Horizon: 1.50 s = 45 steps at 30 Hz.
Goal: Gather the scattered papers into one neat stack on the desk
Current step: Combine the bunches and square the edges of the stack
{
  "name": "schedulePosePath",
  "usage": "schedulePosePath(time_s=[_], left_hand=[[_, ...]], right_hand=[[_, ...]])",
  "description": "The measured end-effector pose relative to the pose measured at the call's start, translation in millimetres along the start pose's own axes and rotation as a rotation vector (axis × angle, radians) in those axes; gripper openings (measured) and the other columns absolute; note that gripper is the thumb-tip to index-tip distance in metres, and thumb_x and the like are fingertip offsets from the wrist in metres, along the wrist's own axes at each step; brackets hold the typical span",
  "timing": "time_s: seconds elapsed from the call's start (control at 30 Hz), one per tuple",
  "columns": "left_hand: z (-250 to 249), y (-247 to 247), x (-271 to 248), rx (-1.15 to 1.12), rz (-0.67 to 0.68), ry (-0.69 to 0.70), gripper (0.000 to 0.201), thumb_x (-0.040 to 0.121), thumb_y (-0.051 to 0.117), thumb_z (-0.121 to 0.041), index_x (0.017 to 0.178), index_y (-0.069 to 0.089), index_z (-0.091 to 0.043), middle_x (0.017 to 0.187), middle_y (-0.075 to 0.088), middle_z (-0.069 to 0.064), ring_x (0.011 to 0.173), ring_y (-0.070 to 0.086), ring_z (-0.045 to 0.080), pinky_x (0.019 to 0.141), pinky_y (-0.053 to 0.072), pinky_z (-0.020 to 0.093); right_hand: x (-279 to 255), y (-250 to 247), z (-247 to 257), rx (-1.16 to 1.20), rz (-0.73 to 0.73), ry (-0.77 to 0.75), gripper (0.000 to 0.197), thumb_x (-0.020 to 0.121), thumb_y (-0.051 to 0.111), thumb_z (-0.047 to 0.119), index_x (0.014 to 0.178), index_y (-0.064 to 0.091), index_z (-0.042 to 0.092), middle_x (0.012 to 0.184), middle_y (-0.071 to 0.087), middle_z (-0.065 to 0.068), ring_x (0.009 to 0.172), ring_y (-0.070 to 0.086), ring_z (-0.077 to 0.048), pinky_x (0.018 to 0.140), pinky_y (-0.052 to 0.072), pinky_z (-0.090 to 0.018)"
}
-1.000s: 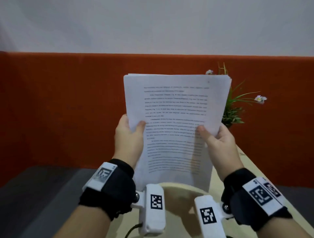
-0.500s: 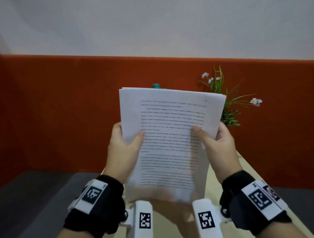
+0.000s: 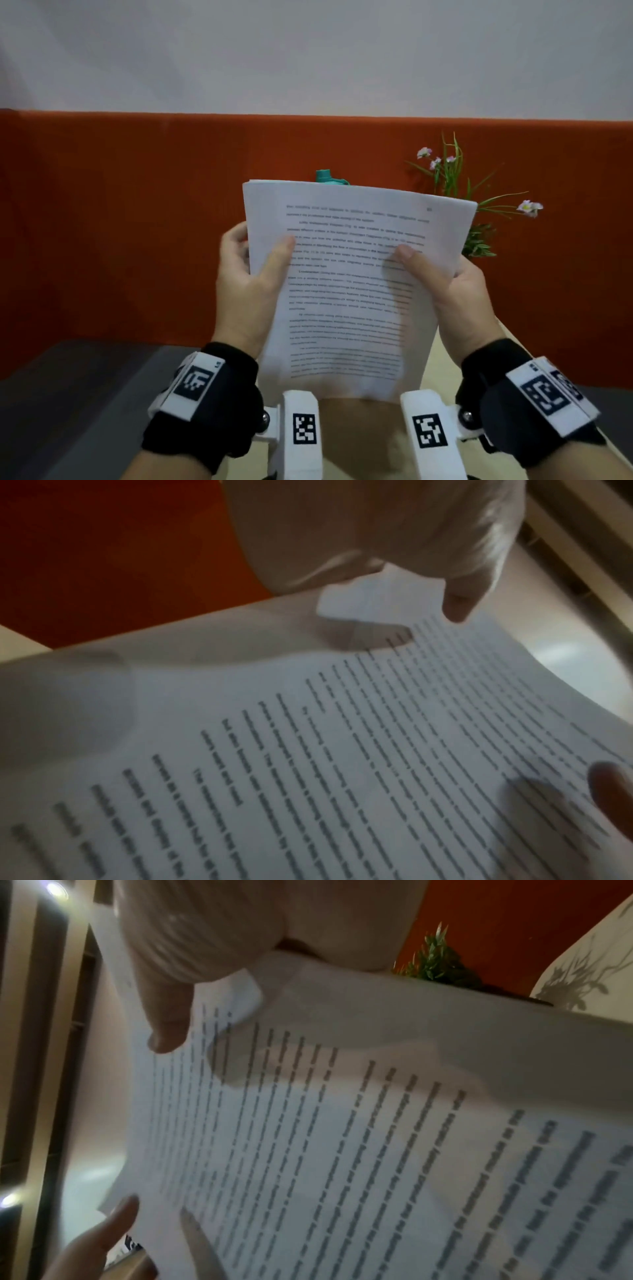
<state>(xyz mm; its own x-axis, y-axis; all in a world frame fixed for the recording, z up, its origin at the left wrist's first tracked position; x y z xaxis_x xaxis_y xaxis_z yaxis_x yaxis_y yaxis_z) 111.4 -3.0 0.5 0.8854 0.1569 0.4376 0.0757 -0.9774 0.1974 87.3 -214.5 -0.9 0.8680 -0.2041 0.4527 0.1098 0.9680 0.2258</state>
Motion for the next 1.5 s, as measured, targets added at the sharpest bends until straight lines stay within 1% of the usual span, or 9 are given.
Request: schedulePosePath(time_s=[0.1, 0.2, 0.4, 0.5, 0.73, 0.93, 1.13, 1.33, 1.5], left_hand=[[1, 3, 1, -0.048, 0.077, -0.051, 0.047, 0.085, 0.066, -0.025, 0.125, 0.041, -0.026, 0.110, 0.066, -0.001, 0.087, 0.073, 0.008, 0.066, 0.058, 0.021], [-3, 4, 3, 0.154, -0.008, 0.023, 0.067, 0.081, 0.072, -0.021, 0.136, 0.034, -0.024, 0.129, 0.056, -0.001, 0.111, 0.063, 0.016, 0.092, 0.055, 0.036], [-66, 30, -3, 1.014, -0.060, 0.726, 0.087, 0.077, 0.060, -0.050, 0.148, 0.028, -0.011, 0.151, 0.035, 0.017, 0.139, 0.032, 0.032, 0.111, 0.025, 0.058], [-80, 52, -2, 1.208, 0.267, 0.641, 0.078, 0.082, 0.041, -0.064, 0.149, 0.031, -0.025, 0.155, 0.036, -0.002, 0.145, 0.027, 0.017, 0.116, 0.010, 0.053], [-93, 93, -11, 1.257, 0.555, 0.693, 0.070, 0.086, 0.041, -0.063, 0.149, 0.028, -0.034, 0.151, 0.037, -0.010, 0.143, 0.028, 0.011, 0.116, 0.001, 0.053], [-88, 105, -6, 1.315, 0.776, 0.621, 0.073, 0.087, 0.050, -0.053, 0.151, 0.023, -0.033, 0.143, 0.044, -0.010, 0.130, 0.044, 0.014, 0.112, 0.021, 0.049], [-81, 74, 27, 1.287, 0.668, 0.430, 0.014, 0.088, 0.063, -0.036, 0.088, 0.060, -0.023, 0.096, 0.065, -0.002, 0.094, 0.061, 0.024, 0.083, 0.051, 0.039], [-79, 0, 53, 0.792, 0.230, 0.386, 0.003, 0.086, 0.066, -0.018, 0.090, 0.066, -0.019, 0.091, 0.072, -0.003, 0.091, 0.068, 0.019, 0.083, 0.052, 0.031], [-37, -30, 35, 0.457, 0.069, 0.120, 0.009, 0.092, 0.060, -0.020, 0.095, 0.064, -0.027, 0.093, 0.069, -0.012, 0.087, 0.068, 0.006, 0.067, 0.054, 0.026]], right_hand=[[1, 0, -2, -0.005, 0.013, 0.011, 0.038, 0.064, 0.075, 0.028, 0.100, 0.073, 0.015, 0.096, 0.079, -0.005, 0.086, 0.076, -0.020, 0.072, 0.061, -0.033], [3, 0, -1, -0.017, 0.002, 0.008, 0.027, 0.068, 0.074, 0.021, 0.094, 0.074, 0.015, 0.090, 0.080, -0.002, 0.083, 0.076, -0.020, 0.069, 0.061, -0.029], [3, 2, 1, -0.010, -0.001, -0.003, 0.020, 0.078, 0.071, 0.007, 0.098, 0.073, 0.008, 0.094, 0.080, -0.006, 0.081, 0.076, -0.021, 0.067, 0.061, -0.029], [1, 2, 2, -0.012, 0.005, -0.016, 0.029, 0.072, 0.073, 0.015, 0.100, 0.073, 0.007, 0.093, 0.080, -0.007, 0.079, 0.075, -0.020, 0.069, 0.062, -0.031], [2, 1, -1, -0.046, 0.041, -0.051, 0.010, 0.072, 0.073, 0.023, 0.082, 0.076, 0.024, 0.081, 0.077, 0.000, 0.077, 0.072, -0.018, 0.071, 0.061, -0.040], [1, 3, 1, -0.115, 0.031, -0.047, 0.002, 0.082, 0.071, 0.023, 0.082, 0.073, 0.022, 0.078, 0.075, 0.004, 0.072, 0.070, -0.006, 0.069, 0.056, -0.034], [-5, 0, 7, -0.243, 0.034, 0.001, 0.029, 0.077, 0.074, 0.026, 0.105, 0.069, 0.019, 0.096, 0.078, 0.006, 0.087, 0.073, -0.011, 0.072, 0.058, -0.026], [-25, -51, -23, -0.266, -0.328, 0.295, 0.110, 0.059, 0.079, 0.052, 0.151, 0.019, 0.037, 0.156, 0.029, 0.000, 0.126, 0.041, -0.018, 0.101, 0.034, -0.038], [-12, -42, -30, -0.067, -0.194, 0.207, 0.093, 0.050, 0.085, 0.051, 0.132, 0.053, 0.021, 0.126, 0.067, -0.002, 0.112, 0.066, -0.018, 0.094, 0.052, -0.041]])
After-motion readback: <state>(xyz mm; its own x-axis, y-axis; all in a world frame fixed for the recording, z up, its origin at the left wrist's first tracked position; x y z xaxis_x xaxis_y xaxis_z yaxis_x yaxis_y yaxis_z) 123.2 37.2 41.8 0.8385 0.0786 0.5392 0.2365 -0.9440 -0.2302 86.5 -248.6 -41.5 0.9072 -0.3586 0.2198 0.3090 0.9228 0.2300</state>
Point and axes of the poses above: each hand's wrist, its own x-axis towards the middle knuckle, its own y-axis out of the palm, z = x × y, the point moved 2 cm from there along x, towards the middle knuckle
